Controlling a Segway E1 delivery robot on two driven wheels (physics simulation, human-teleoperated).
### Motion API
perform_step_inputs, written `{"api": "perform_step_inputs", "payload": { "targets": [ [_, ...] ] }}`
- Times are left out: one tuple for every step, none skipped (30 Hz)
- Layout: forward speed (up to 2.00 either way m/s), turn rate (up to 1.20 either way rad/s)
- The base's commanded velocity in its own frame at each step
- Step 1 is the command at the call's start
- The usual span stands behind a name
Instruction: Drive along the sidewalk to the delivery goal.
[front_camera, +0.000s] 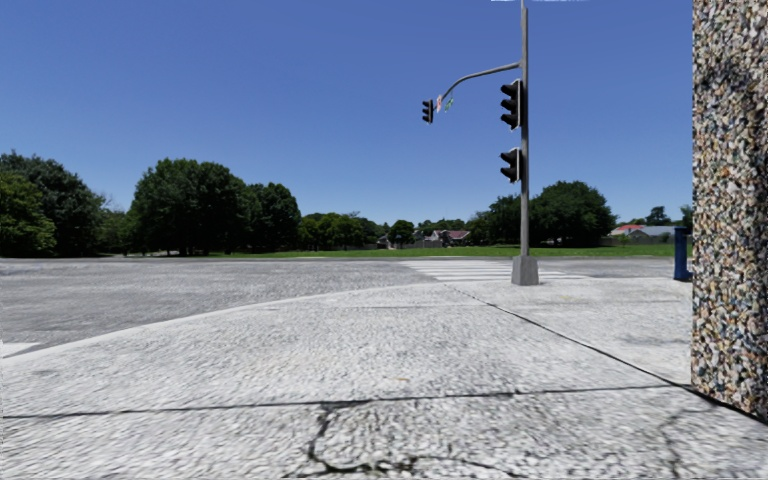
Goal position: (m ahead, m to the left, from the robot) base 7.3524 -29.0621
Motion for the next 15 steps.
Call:
{"api": "perform_step_inputs", "payload": {
  "targets": [
    [2.00,-0.38],
    [2.00,-0.39],
    [2.00,-0.40],
    [2.00,-0.40],
    [2.00,-0.43],
    [2.00,-0.45],
    [2.00,-0.47],
    [2.00,-0.47],
    [2.00,-0.49],
    [2.00,-0.50],
    [2.00,-0.50],
    [2.00,-0.50],
    [2.00,-0.50],
    [2.00,-0.50],
    [2.00,-0.51]
  ]
}}
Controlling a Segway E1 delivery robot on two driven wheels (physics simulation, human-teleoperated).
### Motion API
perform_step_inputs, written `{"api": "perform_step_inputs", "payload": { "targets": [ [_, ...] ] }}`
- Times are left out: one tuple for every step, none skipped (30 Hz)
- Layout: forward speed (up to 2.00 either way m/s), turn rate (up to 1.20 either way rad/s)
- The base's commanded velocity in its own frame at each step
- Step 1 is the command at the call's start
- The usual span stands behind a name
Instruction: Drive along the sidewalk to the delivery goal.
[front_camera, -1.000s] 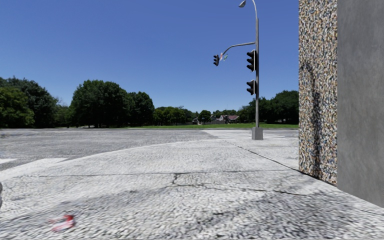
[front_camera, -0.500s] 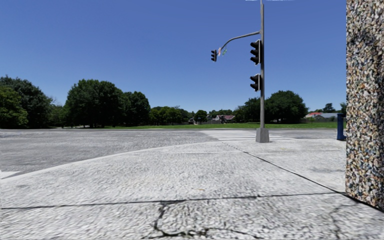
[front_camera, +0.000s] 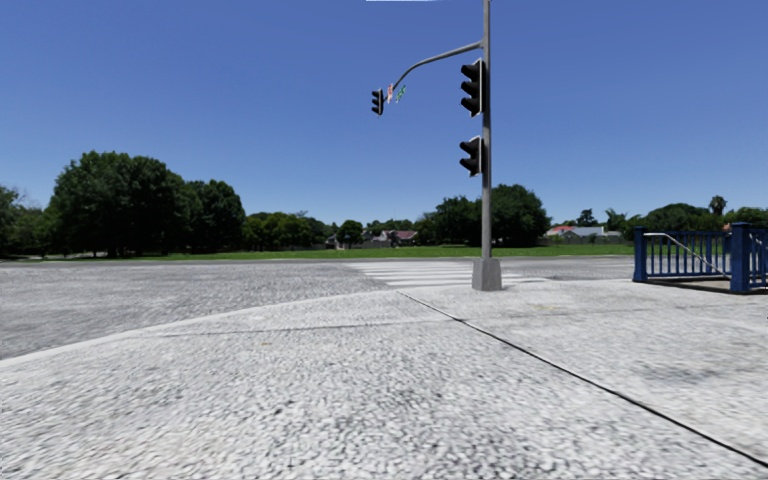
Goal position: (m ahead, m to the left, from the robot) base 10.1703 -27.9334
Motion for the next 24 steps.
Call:
{"api": "perform_step_inputs", "payload": {
  "targets": [
    [2.00,-0.51],
    [2.00,-0.63],
    [2.00,-0.74],
    [2.00,-0.74],
    [2.00,-0.77],
    [2.00,-0.77],
    [2.00,-0.78],
    [2.00,-0.78],
    [2.00,-0.78],
    [2.00,-0.78],
    [2.00,-0.78],
    [2.00,-0.78],
    [2.00,-0.78],
    [2.00,-0.76],
    [2.00,-0.70],
    [2.00,-0.70],
    [2.00,-0.66],
    [2.00,-0.65],
    [2.00,-0.65],
    [2.00,-0.65],
    [2.00,-0.65],
    [2.00,-0.65],
    [2.00,-0.65],
    [2.00,-0.65]
  ]
}}
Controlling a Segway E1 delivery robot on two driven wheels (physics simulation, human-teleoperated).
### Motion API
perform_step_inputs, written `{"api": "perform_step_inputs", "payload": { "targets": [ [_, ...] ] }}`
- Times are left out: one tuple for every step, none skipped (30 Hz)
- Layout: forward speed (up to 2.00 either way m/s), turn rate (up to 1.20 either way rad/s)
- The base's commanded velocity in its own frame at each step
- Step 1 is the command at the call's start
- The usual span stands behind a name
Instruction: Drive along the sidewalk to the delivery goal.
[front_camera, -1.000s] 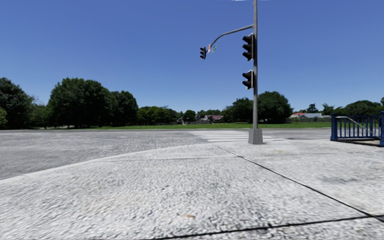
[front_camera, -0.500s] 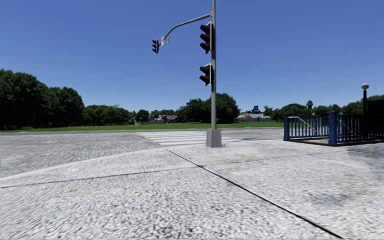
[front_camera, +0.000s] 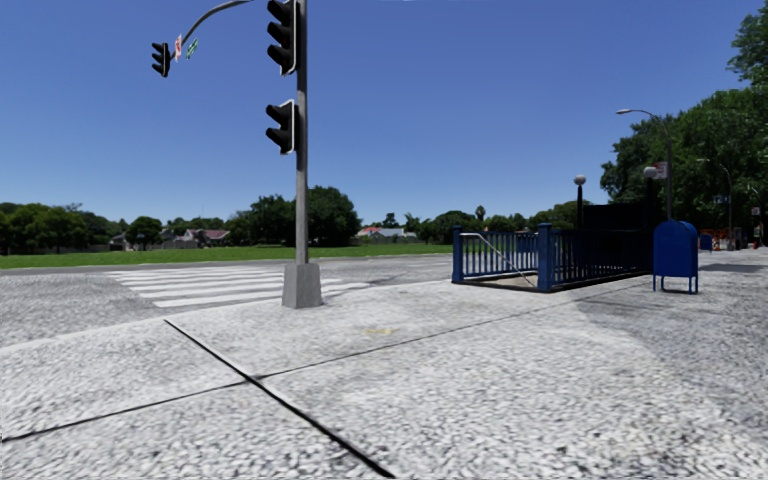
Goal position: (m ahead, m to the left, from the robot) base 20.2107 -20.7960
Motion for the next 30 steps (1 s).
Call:
{"api": "perform_step_inputs", "payload": {
  "targets": [
    [2.00,-0.65],
    [2.00,-0.65],
    [2.00,-0.65],
    [2.00,-0.65],
    [2.00,-0.65],
    [2.00,-0.65],
    [2.00,-0.65],
    [2.00,-0.65],
    [2.00,-0.65],
    [2.00,-0.65],
    [2.00,-0.65],
    [2.00,-0.65],
    [2.00,-0.68],
    [2.00,-0.68],
    [2.00,-0.68],
    [2.00,-0.68],
    [2.00,-0.68],
    [2.00,-0.68],
    [2.00,-0.68],
    [2.00,-0.68],
    [2.00,-0.68],
    [2.00,-0.68],
    [2.00,-0.68],
    [2.00,-0.68],
    [2.00,-0.68],
    [2.00,-0.68],
    [2.00,-0.69],
    [2.00,-0.69],
    [2.00,-0.69],
    [2.00,-0.69]
  ]
}}
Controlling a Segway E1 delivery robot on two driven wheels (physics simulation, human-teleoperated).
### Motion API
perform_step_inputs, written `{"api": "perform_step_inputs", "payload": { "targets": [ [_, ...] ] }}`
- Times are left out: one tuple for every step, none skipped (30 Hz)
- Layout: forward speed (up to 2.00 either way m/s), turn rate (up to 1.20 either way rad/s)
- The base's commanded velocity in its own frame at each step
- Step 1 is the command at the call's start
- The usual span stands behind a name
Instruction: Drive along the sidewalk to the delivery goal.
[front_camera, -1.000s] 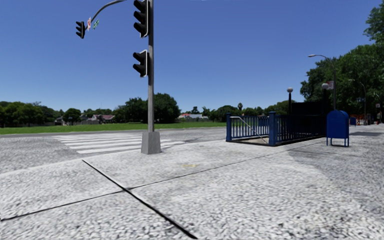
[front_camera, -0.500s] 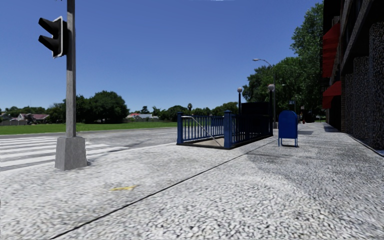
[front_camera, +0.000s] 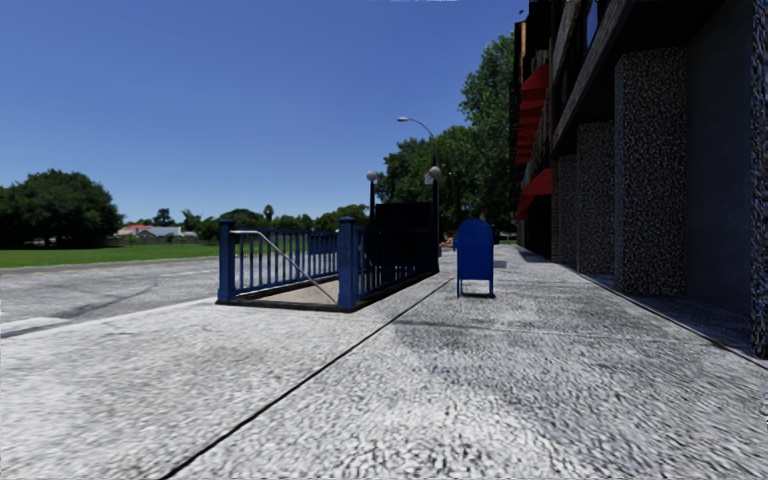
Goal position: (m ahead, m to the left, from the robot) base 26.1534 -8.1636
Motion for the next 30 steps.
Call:
{"api": "perform_step_inputs", "payload": {
  "targets": [
    [2.00,-0.69],
    [2.00,-0.69],
    [2.00,-0.69],
    [2.00,-0.69],
    [2.00,-0.69],
    [2.00,-0.69],
    [2.00,-0.69],
    [2.00,-0.69],
    [2.00,-0.69],
    [2.00,-0.69],
    [2.00,-0.69],
    [2.00,-0.69],
    [2.00,-0.69],
    [2.00,-0.69],
    [2.00,-0.69],
    [2.00,-0.69],
    [2.00,-0.69],
    [2.00,-0.69],
    [2.00,-0.69],
    [2.00,-0.69],
    [2.00,-0.69],
    [2.00,-0.69],
    [2.00,-0.69],
    [2.00,-0.65],
    [2.00,-0.65],
    [2.00,-0.52],
    [2.00,0.00],
    [2.00,0.00],
    [2.00,0.00],
    [2.00,0.00]
  ]
}}
